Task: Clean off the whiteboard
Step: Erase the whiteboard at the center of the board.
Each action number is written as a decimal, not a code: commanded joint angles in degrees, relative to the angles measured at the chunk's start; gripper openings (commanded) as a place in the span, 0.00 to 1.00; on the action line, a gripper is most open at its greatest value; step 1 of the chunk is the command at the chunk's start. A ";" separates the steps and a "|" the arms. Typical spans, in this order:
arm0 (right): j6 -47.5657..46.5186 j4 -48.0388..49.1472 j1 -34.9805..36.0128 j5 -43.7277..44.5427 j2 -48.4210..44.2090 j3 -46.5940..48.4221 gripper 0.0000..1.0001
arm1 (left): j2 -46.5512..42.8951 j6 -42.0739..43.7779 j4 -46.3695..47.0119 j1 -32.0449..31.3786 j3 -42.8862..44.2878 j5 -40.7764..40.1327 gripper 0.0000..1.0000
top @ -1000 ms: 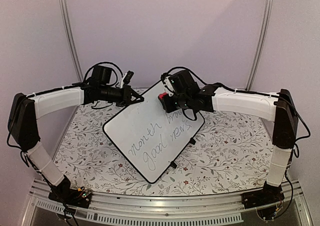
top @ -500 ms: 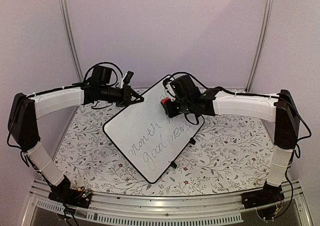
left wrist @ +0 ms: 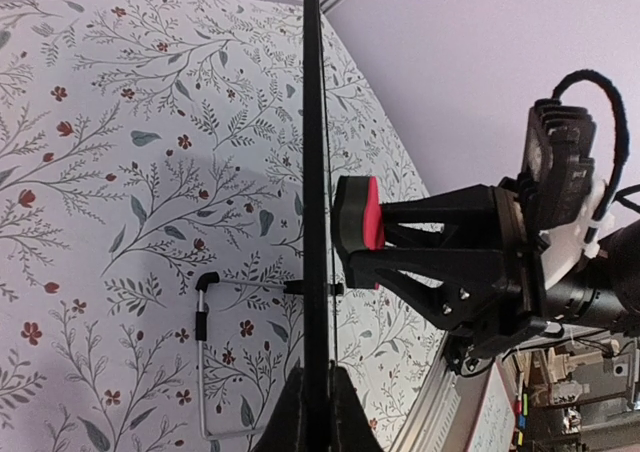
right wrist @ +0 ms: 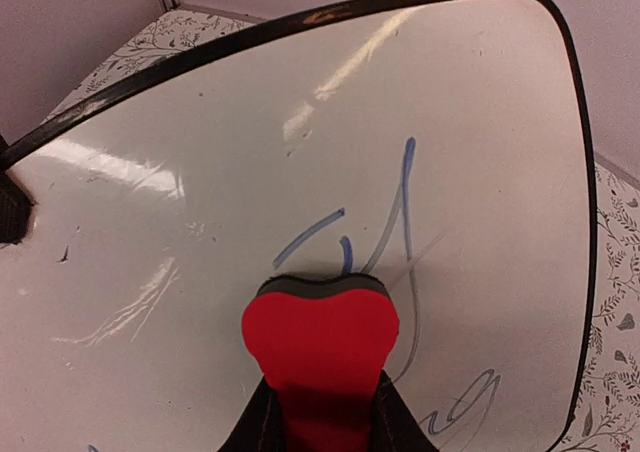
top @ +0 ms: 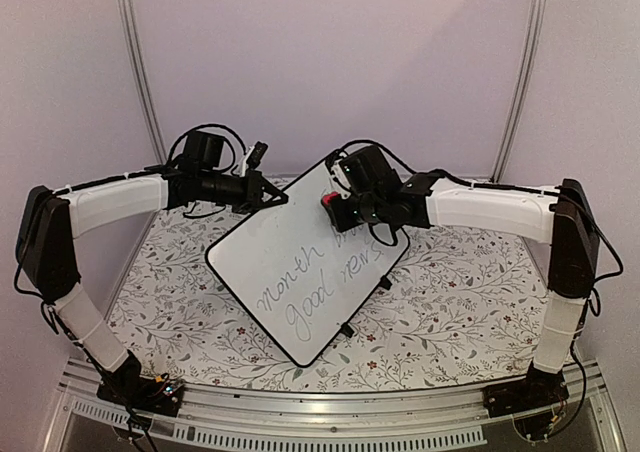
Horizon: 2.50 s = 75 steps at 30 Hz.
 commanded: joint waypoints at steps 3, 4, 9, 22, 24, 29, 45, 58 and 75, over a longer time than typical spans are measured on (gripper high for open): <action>-1.04 -1.09 -0.36 1.78 2.87 4.68 0.00 | 1.25 2.56 -1.54 -1.37 -1.17 1.74 0.00; -1.12 -1.34 -0.37 1.74 3.02 5.04 0.00 | 1.26 2.58 -1.60 -1.38 -1.17 1.78 0.00; -1.29 -1.53 -0.42 1.72 3.56 5.58 0.00 | 1.30 2.64 -1.54 -1.36 -1.17 1.76 0.00; -0.44 -0.72 -0.51 1.83 0.58 -0.79 0.00 | 1.58 2.56 -1.57 -1.40 -1.17 1.83 0.00; -0.36 -0.78 -0.51 1.79 0.26 -1.07 0.00 | 1.52 2.59 -1.54 -1.36 -1.16 1.79 0.00; -0.61 -0.95 -0.51 2.23 -0.20 -0.31 0.00 | 1.32 2.63 -1.54 -1.39 -1.19 1.68 0.00; -1.86 -4.38 -1.65 1.91 4.49 9.89 0.00 | 1.34 2.33 -1.11 -1.45 -1.35 1.89 0.00; -0.65 -5.27 -1.64 0.18 3.61 4.95 0.00 | 1.15 2.26 -1.16 -1.44 -1.35 2.10 0.00; 0.08 -2.19 -1.31 -3.35 0.19 1.50 0.00 | 1.49 2.33 -1.29 -1.35 -1.39 1.74 0.00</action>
